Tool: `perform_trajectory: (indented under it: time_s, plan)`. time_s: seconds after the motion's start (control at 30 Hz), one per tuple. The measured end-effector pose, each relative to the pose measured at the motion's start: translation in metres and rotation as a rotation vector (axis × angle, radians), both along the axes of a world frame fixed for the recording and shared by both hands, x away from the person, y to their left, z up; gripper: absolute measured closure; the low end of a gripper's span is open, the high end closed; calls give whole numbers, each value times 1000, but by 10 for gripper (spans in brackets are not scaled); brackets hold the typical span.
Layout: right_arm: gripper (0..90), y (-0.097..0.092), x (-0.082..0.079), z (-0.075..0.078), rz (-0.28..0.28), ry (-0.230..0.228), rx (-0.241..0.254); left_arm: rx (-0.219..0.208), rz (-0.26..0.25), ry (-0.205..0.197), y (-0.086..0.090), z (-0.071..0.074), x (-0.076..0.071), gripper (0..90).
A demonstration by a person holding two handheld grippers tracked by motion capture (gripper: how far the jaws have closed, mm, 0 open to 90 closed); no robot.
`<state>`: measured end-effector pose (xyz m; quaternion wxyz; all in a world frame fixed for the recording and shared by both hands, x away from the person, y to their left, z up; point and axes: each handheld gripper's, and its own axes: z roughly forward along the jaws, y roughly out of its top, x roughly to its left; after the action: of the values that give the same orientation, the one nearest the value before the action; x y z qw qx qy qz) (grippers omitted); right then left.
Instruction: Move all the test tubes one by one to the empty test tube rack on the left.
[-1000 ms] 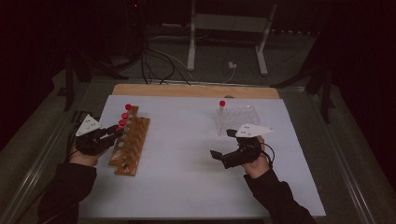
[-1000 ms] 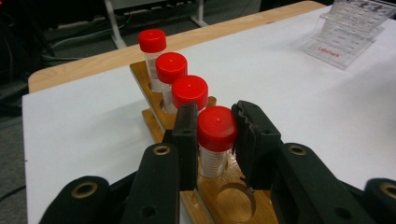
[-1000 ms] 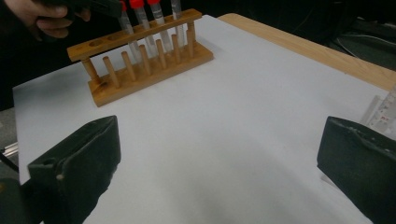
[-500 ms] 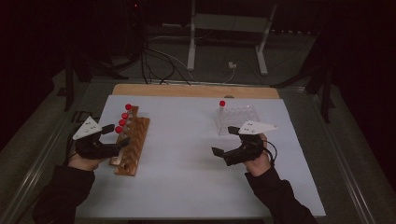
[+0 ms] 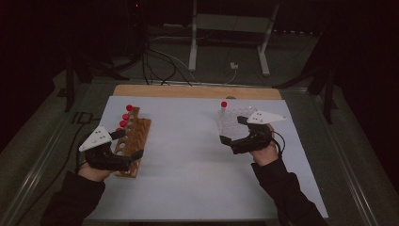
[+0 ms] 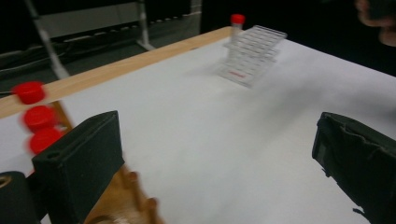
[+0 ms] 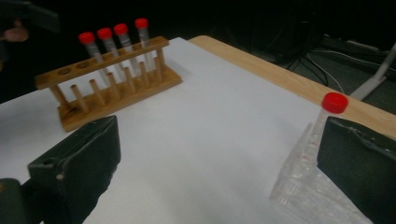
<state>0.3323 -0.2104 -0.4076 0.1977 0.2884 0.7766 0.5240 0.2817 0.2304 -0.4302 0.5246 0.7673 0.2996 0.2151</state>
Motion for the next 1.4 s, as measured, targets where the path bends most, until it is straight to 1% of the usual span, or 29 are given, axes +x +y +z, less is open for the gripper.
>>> perform_trajectory:
  time_s: [0.17,0.3,0.47,0.5,0.57,0.6,0.63,0.7,0.87,0.9,1.03,1.07,1.2,1.3,1.33,1.4]
  plan:
    - [0,0,13,2,-26,-1,-16,1,-40,8,-11,-3,-3,26]
    - [0,0,25,3,-43,0,-15,-4,-73,20,-14,-3,-4,26]
    - [0,1,41,0,-66,16,-18,-6,-84,24,-19,-4,-7,26]
    - [0,2,44,-1,-69,17,-14,-8,-94,28,-20,-4,-7,26]
    - [0,3,51,-3,-82,20,-24,-2,-93,29,-22,-5,-7,26]
    - [0,3,53,-5,-82,10,-25,-1,-101,31,-23,-5,-7,26]
    - [0,4,56,-6,-86,13,-29,1,-99,32,-24,-6,-8,26]
    - [0,5,62,-10,-93,13,-30,2,-111,37,-25,-7,-8,26]
    - [1,4,79,-20,-119,34,-37,1,-116,36,-27,-7,-9,26]
    - [1,4,82,-22,-132,40,-47,0,-117,34,-27,-6,-9,26]
    - [1,3,93,-31,-152,68,-50,3,-115,33,-28,-7,-9,26]
    - [20,3,95,-34,-162,73,-56,3,-118,34,-28,-7,-9,26]
    - [43,3,103,-40,-183,89,-56,4,-118,33,-28,-7,-10,26]
    - [145,2,107,-44,-208,84,-50,5,-116,34,-28,-7,-10,26]
    - [149,3,108,-45,-225,76,-59,4,-119,38,-28,-7,-9,27]
    - [169,4,112,-47,-229,89,-64,7,-118,34,-29,-7,-10,26]
